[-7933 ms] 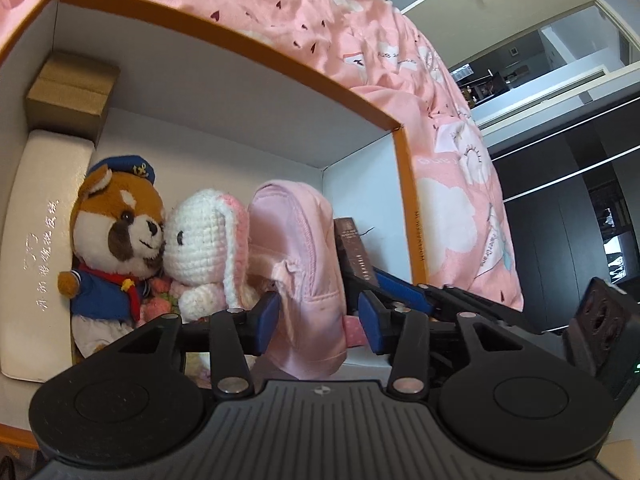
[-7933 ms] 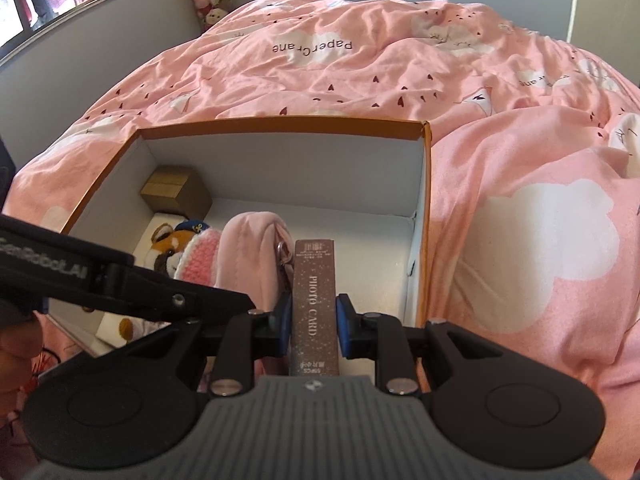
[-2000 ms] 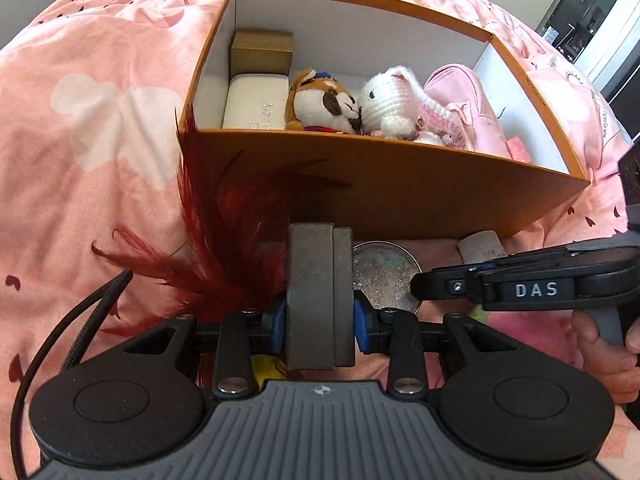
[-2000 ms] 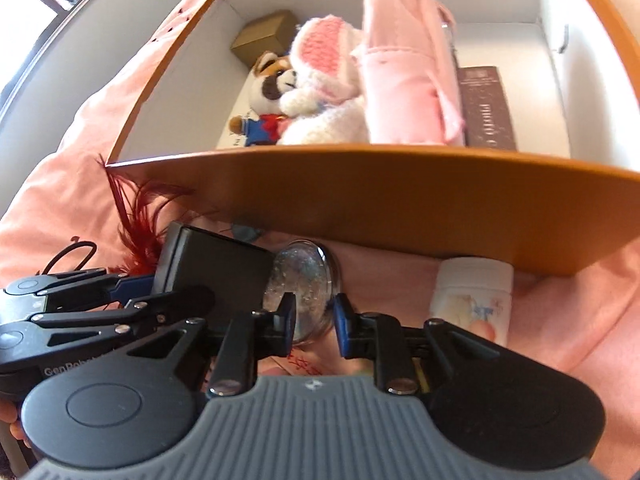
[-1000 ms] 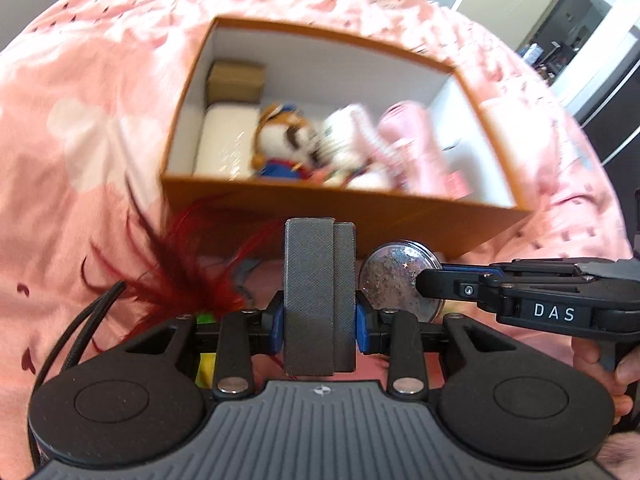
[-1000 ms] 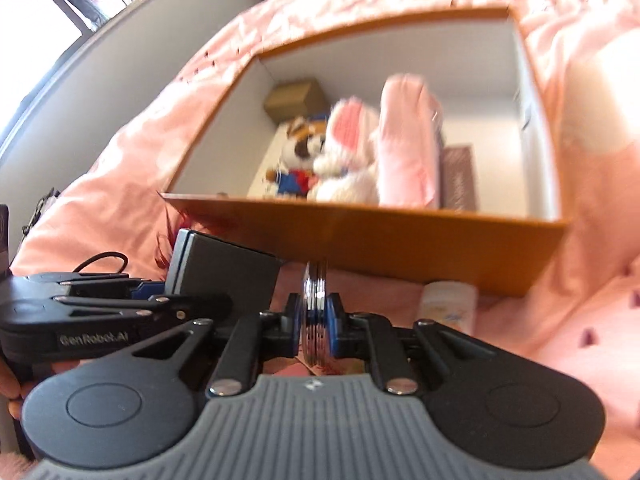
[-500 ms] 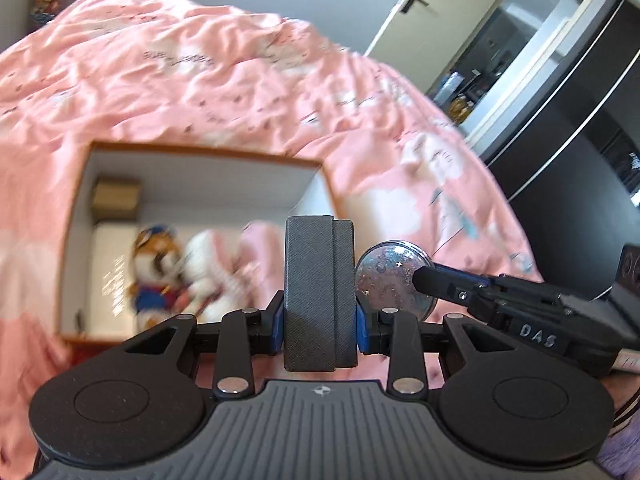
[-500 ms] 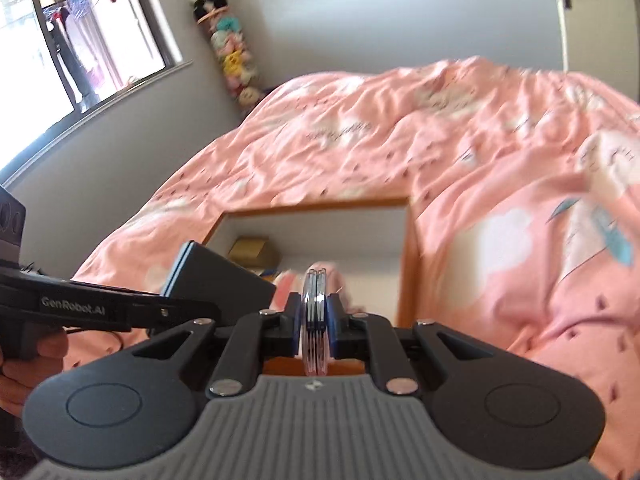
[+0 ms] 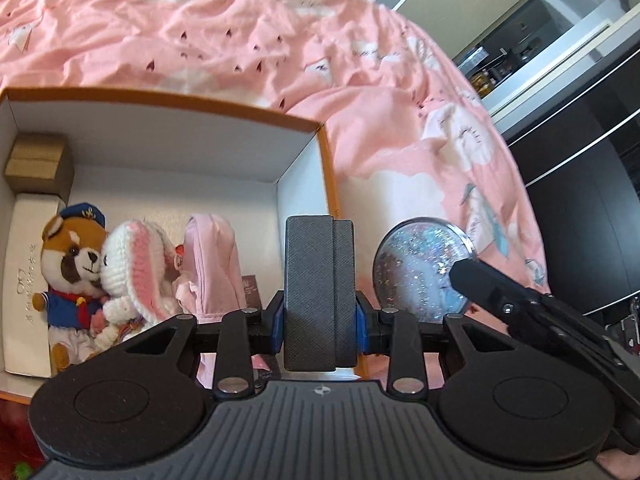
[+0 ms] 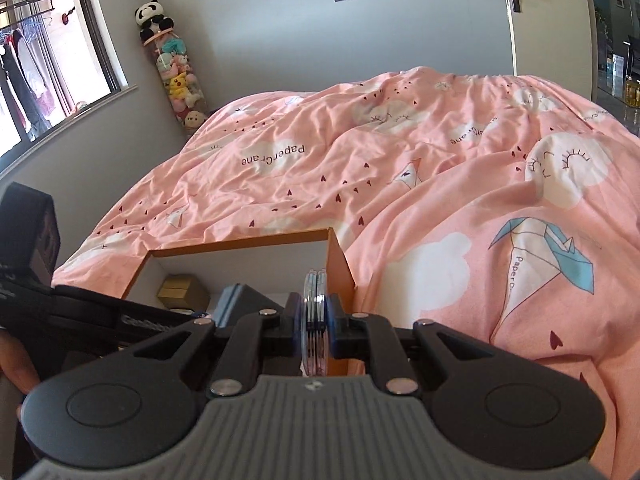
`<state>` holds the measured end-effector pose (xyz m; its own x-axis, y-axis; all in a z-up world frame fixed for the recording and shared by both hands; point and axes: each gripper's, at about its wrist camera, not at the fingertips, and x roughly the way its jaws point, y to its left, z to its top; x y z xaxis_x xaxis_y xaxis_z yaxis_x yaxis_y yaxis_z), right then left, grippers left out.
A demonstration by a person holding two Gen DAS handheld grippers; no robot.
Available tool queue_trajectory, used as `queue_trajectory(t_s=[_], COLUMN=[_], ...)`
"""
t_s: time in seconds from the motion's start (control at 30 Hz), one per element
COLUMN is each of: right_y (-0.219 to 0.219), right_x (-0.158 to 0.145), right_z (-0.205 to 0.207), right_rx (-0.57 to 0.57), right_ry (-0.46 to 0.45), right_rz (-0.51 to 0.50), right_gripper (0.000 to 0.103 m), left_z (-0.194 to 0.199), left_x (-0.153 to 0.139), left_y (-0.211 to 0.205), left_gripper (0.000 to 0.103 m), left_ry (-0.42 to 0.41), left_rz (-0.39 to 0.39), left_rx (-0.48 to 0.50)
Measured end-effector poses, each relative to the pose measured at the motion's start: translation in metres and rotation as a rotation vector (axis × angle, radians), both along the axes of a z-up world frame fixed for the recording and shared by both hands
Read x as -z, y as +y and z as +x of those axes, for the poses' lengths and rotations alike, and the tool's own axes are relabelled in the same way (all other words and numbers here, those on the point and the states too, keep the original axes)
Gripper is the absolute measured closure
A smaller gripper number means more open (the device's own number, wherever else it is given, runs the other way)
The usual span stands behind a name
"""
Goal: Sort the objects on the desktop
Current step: 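Lower the black block into the box and open the left tool while the right tool carries the compact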
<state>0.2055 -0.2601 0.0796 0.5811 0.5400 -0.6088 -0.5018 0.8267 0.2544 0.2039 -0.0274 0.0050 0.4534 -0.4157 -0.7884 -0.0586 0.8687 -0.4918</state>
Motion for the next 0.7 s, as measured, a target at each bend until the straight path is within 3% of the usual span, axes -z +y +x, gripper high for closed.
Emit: queue_trajectory(t_s=[0.47, 0.6, 0.7], right_y=[0.003, 0.003, 0.003], right_x=[0.021, 0.024, 0.027], right_z=[0.018, 0.020, 0.021], right_rx=[-0.003, -0.003, -0.002], right_ry=[0.056, 0.066, 0.074], right_rz=[0.001, 0.000, -0.001], right_gripper=[0.090, 0.090, 0.090], left_z=[0.011, 0.009, 0.007], left_x=[0.033, 0.034, 0.031], left_y=[-0.022, -0.018, -0.018], left_gripper=[0.065, 0.054, 0.053], left_ry=[0.150, 0.165, 0.151], left_rz=[0.075, 0.041, 0.046], left_rx=[0.031, 0.043, 0.054])
